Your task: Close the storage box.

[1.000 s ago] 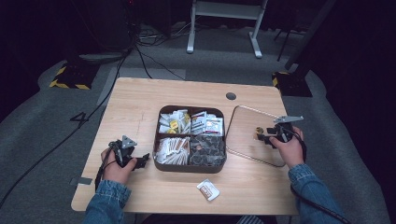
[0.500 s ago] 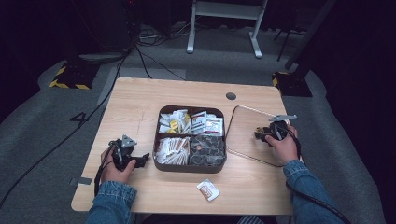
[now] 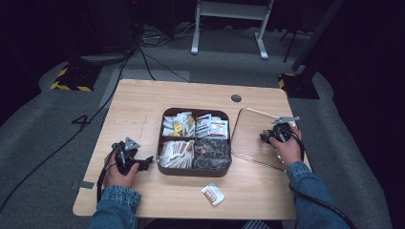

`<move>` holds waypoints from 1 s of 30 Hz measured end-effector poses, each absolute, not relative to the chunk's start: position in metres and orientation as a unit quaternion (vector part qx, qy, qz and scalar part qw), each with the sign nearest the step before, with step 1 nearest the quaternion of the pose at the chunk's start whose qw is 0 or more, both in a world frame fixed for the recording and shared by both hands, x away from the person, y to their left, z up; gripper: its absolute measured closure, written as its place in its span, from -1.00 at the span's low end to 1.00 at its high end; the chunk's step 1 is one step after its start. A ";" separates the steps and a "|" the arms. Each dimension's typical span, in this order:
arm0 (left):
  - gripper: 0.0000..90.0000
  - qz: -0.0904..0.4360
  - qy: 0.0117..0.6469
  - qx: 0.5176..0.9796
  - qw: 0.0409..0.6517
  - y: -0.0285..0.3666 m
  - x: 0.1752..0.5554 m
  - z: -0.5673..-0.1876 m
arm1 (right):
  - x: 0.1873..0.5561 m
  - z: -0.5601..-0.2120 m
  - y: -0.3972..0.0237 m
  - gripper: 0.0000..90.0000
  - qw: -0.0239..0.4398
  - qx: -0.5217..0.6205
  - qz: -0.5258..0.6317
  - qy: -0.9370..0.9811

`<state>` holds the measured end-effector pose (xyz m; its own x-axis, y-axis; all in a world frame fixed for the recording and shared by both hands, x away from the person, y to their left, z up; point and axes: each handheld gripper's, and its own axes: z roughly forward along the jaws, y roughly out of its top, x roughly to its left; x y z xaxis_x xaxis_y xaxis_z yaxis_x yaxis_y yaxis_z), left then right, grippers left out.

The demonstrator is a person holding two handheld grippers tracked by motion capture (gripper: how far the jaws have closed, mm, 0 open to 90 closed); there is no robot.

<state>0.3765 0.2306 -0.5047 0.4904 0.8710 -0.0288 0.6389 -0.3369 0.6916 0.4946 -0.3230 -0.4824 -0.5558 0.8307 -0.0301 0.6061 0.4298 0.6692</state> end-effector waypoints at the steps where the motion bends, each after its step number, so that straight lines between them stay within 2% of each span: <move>1: -0.64 0.177 0.473 0.798 0.329 0.231 0.376 -0.505 | 0.494 -0.482 -0.324 0.30 0.180 0.435 0.314 0.825; 21: -0.64 0.173 0.475 0.797 0.330 0.231 0.377 -0.504 | 0.474 -0.408 -0.331 0.30 0.187 0.414 0.371 0.810; 30: -0.64 0.175 0.475 0.796 0.331 0.231 0.378 -0.505 | 0.465 -0.390 -0.324 0.30 0.181 0.403 0.381 0.812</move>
<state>0.3777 0.2312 -0.5046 0.4867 0.8729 -0.0351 0.6409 -0.3295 0.6933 0.4651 -0.3243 -0.3895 -0.6086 0.7934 0.0131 0.5168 0.3838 0.7653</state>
